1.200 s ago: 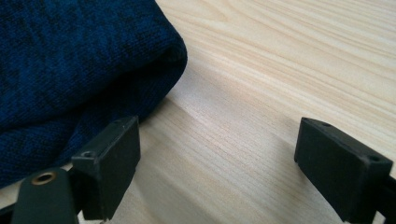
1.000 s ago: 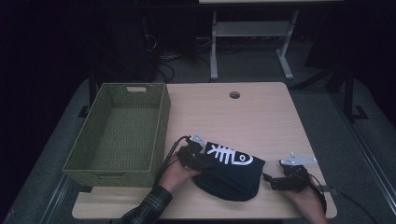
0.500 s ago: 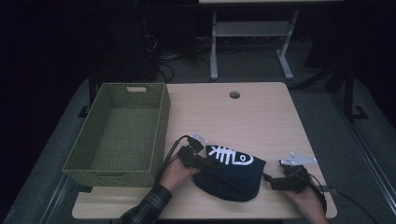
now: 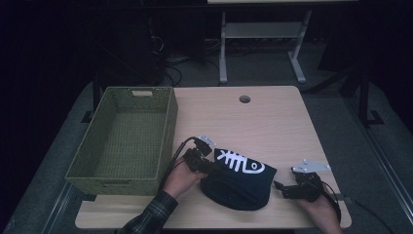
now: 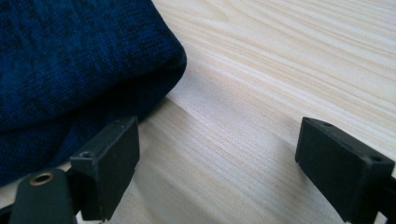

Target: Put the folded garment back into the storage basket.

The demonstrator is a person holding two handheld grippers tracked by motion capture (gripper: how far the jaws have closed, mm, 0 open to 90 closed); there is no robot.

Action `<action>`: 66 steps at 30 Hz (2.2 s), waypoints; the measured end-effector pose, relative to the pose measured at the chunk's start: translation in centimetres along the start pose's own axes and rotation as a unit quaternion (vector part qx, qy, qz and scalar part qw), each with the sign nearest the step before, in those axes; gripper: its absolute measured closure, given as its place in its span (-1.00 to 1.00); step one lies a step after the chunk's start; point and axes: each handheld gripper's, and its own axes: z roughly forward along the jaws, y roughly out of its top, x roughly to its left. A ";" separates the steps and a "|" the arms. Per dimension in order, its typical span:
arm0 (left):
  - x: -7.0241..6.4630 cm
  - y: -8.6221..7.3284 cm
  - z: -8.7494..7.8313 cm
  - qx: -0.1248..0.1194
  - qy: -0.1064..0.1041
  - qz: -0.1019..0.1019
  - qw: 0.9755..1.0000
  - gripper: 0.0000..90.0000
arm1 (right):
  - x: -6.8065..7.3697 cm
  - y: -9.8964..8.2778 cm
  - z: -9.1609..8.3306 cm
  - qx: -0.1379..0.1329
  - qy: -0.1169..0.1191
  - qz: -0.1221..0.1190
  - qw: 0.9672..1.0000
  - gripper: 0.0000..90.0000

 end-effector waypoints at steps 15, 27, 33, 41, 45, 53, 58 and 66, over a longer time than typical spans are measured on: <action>-0.9 1.9 -3.8 0.005 -0.002 0.015 1.000 0.66 | 0.0 0.0 0.0 0.000 0.000 0.000 1.000 -0.70; -1.1 3.1 -7.0 -0.005 -0.018 0.025 1.000 0.67 | 0.0 0.0 0.0 0.000 0.000 0.000 1.000 -0.70; -1.2 3.7 -8.1 -0.008 -0.016 0.031 0.999 0.67 | 0.0 0.0 0.0 -0.001 0.000 0.000 1.000 -0.70; -1.1 3.9 -10.3 -0.013 -0.006 0.028 1.000 0.67 | 0.0 0.0 0.0 -0.001 0.000 0.000 1.000 -0.70; -1.0 3.9 -11.7 -0.014 -0.002 0.027 1.000 0.67 | 0.0 0.0 0.0 -0.001 0.000 0.000 1.000 -0.70; -0.7 3.9 -14.8 -0.020 0.012 0.021 1.000 0.66 | 0.0 0.0 0.0 -0.001 0.000 0.001 1.000 -0.70; -0.5 3.9 -16.9 -0.028 0.016 0.020 0.999 0.66 | 0.0 0.0 0.0 -0.001 0.000 0.001 1.000 -0.70; 0.0 3.6 -20.2 -0.032 0.032 0.013 0.999 0.66 | 0.0 0.0 0.0 -0.001 0.000 0.001 1.000 -0.70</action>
